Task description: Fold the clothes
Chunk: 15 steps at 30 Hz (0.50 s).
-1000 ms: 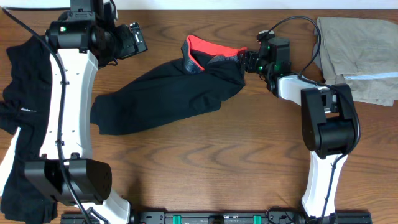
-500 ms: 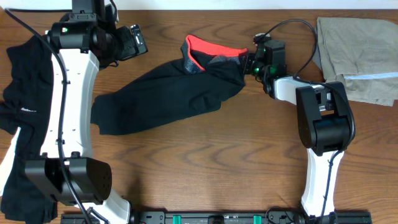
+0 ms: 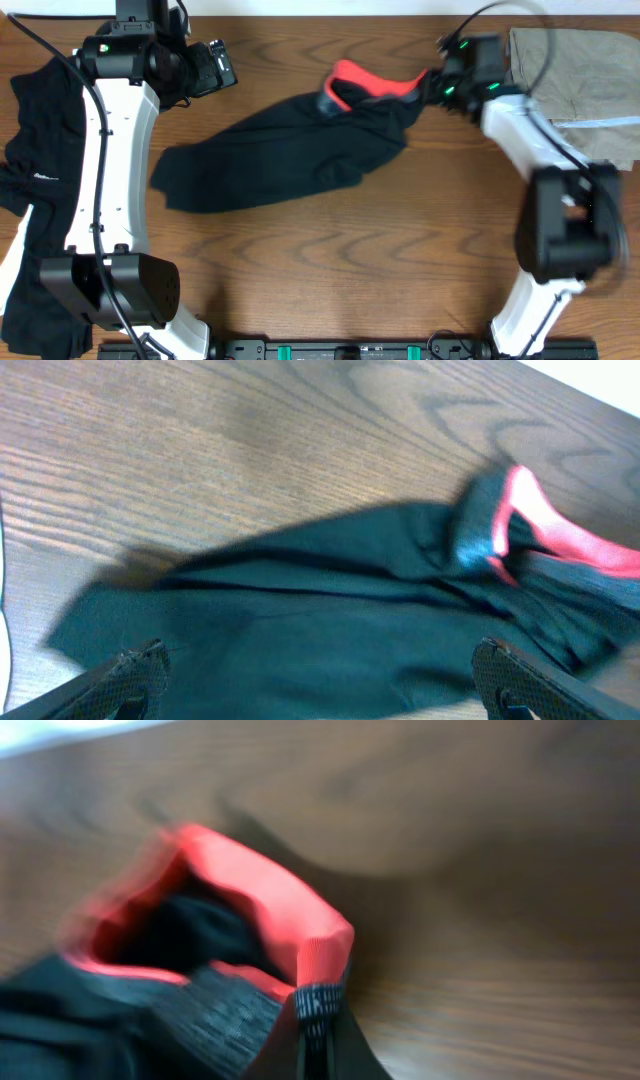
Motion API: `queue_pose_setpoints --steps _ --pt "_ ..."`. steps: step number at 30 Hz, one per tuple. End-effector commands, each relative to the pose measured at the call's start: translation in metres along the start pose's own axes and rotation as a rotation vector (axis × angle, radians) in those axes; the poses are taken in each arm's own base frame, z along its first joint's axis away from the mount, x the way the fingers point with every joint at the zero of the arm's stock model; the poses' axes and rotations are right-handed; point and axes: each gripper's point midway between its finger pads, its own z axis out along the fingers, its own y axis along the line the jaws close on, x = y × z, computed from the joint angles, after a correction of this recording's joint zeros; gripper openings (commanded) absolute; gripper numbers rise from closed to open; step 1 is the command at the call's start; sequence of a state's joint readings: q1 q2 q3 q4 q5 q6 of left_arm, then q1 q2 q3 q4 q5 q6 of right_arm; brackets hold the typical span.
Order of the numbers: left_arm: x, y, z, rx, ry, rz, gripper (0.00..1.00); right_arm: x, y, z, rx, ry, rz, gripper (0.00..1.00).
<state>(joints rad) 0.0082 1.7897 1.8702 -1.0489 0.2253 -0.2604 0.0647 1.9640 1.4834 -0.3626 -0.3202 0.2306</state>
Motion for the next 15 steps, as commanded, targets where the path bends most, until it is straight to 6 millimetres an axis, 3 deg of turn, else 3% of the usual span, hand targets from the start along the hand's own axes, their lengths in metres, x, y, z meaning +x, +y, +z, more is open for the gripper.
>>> queue_pose_setpoints --steps 1,6,11,15 --pt "-0.001 0.001 0.004 -0.009 -0.007 0.021 0.98 -0.041 0.015 -0.074 0.007 -0.082 -0.11 0.01" --pt "-0.008 -0.013 0.005 0.019 -0.041 0.074 0.98 -0.015 -0.004 -0.105 0.094 0.032 -0.065 0.01" --pt "-0.007 -0.029 0.006 0.041 -0.056 0.147 0.98 0.021 -0.026 -0.109 0.144 0.183 0.005 0.01" --pt "-0.005 -0.034 0.009 0.046 -0.053 0.171 0.98 0.038 -0.055 -0.12 0.278 0.244 0.074 0.01"
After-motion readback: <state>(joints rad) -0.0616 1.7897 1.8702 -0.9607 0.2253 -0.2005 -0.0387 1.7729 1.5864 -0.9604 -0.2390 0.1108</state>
